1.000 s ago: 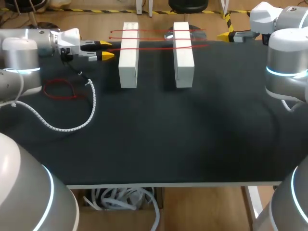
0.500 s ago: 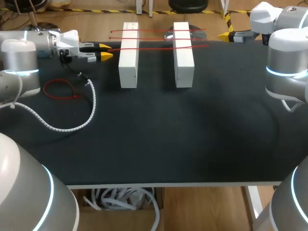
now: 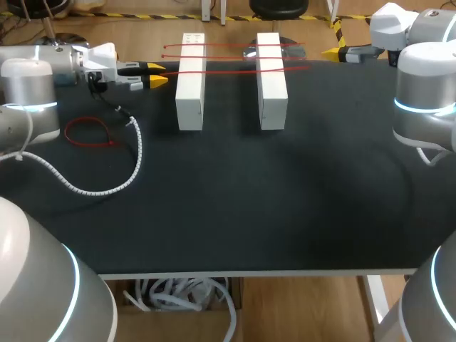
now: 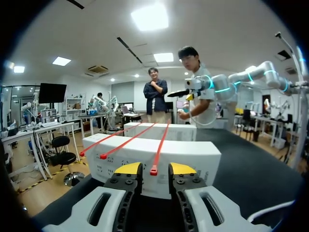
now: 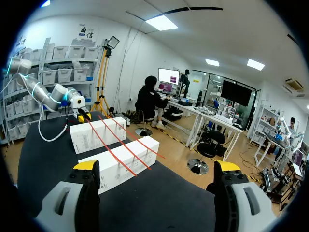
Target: Grab the tape and strap the tape.
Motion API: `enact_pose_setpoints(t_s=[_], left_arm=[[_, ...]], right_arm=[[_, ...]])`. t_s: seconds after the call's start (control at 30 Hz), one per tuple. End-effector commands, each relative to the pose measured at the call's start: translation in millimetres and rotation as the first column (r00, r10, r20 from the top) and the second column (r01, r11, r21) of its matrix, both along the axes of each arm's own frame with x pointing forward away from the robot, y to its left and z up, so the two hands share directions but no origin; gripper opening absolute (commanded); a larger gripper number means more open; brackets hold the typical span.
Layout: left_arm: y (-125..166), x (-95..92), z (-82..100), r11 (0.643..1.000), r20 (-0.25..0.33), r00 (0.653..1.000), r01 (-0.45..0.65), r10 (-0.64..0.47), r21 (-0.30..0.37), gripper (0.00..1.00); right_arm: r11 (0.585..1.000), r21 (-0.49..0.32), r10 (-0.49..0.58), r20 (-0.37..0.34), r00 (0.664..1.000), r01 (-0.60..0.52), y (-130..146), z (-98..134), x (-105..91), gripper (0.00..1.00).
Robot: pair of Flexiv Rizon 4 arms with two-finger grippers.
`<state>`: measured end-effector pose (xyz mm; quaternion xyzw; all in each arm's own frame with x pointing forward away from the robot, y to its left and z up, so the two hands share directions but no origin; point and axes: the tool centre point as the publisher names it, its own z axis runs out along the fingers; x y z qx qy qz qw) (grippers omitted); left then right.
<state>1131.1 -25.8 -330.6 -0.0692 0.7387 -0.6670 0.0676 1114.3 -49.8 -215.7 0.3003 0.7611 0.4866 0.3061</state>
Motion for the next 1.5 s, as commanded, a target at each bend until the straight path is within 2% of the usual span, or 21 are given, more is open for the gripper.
enact_pose_setpoints(t_s=[0.03,0.07,0.2,0.23,0.27,0.4,0.43,0.47,0.5,0.6,0.63,0.67,0.7,0.77,0.8,0.87,0.93,1.03,1.4,1.47,1.5], left_arm=[[-0.9,-2.2,0.3,1.000,-0.001,1.000,0.001,-0.001,0.000,0.17],[-1.0,-2.6,0.4,1.000,0.000,1.000,0.001,-0.001,0.000,0.12],[-1.4,-3.3,0.5,1.000,-0.002,1.000,-0.001,0.001,-0.001,0.14],[-1.4,-3.5,0.5,1.000,-0.002,1.000,0.001,-0.001,-0.004,0.10],[-1.4,-3.6,0.5,1.000,-0.002,1.000,-0.001,0.001,-0.003,0.02],[-1.2,-4.3,-0.1,1.000,-0.003,1.000,-0.003,0.003,-0.002,0.16],[-1.0,-4.6,-0.3,1.000,-0.003,1.000,-0.003,0.003,-0.002,0.10],[-0.8,-4.9,-0.5,1.000,-0.002,1.000,-0.004,0.004,-0.001,0.09],[-0.5,-5.3,-0.7,1.000,-0.002,1.000,-0.004,0.004,-0.001,0.13],[0.4,-6.4,-1.3,1.000,-0.004,1.000,-0.003,0.003,-0.002,0.12],[0.6,-6.9,-1.5,1.000,-0.003,1.000,-0.002,0.002,-0.003,0.03],[0.6,-7.1,-1.6,1.000,-0.003,1.000,-0.003,0.003,-0.002,0.02],[0.6,-7.2,-1.6,1.000,-0.003,1.000,-0.003,0.003,-0.002,0.05],[0.6,-7.4,-1.8,1.000,-0.006,1.000,-0.007,0.006,-0.004,0.17],[0.6,-7.6,-1.9,1.000,-0.007,1.000,-0.007,0.007,-0.004,0.10],[0.5,-8.5,-2.2,1.000,-0.009,1.000,-0.006,0.006,-0.008,0.11],[0.5,-9.2,-2.1,1.000,-0.008,1.000,-0.006,0.006,-0.009,0.06],[0.4,-9.5,-2.1,1.000,-0.009,1.000,-0.008,0.008,-0.010,0.15],[-0.5,-9.9,-1.5,1.000,-0.013,1.000,-0.010,0.009,-0.016,0.20],[-1.1,-9.8,-0.6,1.000,-0.015,1.000,-0.007,0.007,-0.021,0.10],[-1.5,-9.6,-0.2,1.000,-0.016,1.000,-0.008,0.008,-0.021,0.11]], right_arm=[[1.000,0.000,0.000,0.000,1.000,0.000,0.0,-0.1,0.0,1.00],[1.000,0.000,0.000,0.000,1.000,0.000,0.0,-0.1,0.0,1.00],[1.000,0.000,0.000,0.000,1.000,0.000,0.0,-0.1,0.0,1.00],[1.000,0.000,0.000,0.000,1.000,0.000,0.0,-0.1,0.0,1.00],[1.000,0.000,0.000,0.000,1.000,0.000,0.0,-0.1,0.0,1.00],[1.000,0.000,0.000,0.000,1.000,0.000,0.0,-0.1,0.0,1.00],[1.000,0.000,0.000,0.000,1.000,0.000,0.0,-0.1,0.0,1.00],[1.000,0.000,0.000,0.000,1.000,0.000,0.0,-0.1,0.0,1.00],[1.000,0.000,0.000,0.000,1.000,0.000,0.0,-0.1,0.0,1.00],[1.000,0.000,0.000,0.000,1.000,0.000,0.0,-0.1,0.0,1.00],[1.000,0.000,0.000,0.000,1.000,0.000,0.0,-0.1,0.0,1.00],[1.000,0.000,0.000,0.000,1.000,0.000,0.0,-0.1,0.0,1.00],[1.000,0.000,0.000,0.000,1.000,0.000,0.0,-0.1,0.0,1.00],[1.000,0.000,0.000,0.000,1.000,0.000,0.0,-0.1,0.0,1.00],[1.000,0.000,0.000,0.000,1.000,0.000,0.0,-0.1,0.0,1.00],[1.000,0.000,0.000,0.000,1.000,0.000,0.0,-0.1,0.0,1.00],[1.000,0.000,0.000,0.000,1.000,0.000,0.0,-0.1,0.0,1.00],[1.000,0.000,0.000,0.000,1.000,0.000,0.0,-0.1,0.0,1.00],[1.000,0.000,0.000,0.000,1.000,0.000,0.0,-0.1,0.0,1.00],[1.000,0.000,0.000,0.000,1.000,0.000,0.0,-0.1,0.0,1.00],[1.000,0.000,0.000,0.000,1.000,0.000,0.0,-0.1,0.0,1.00]])
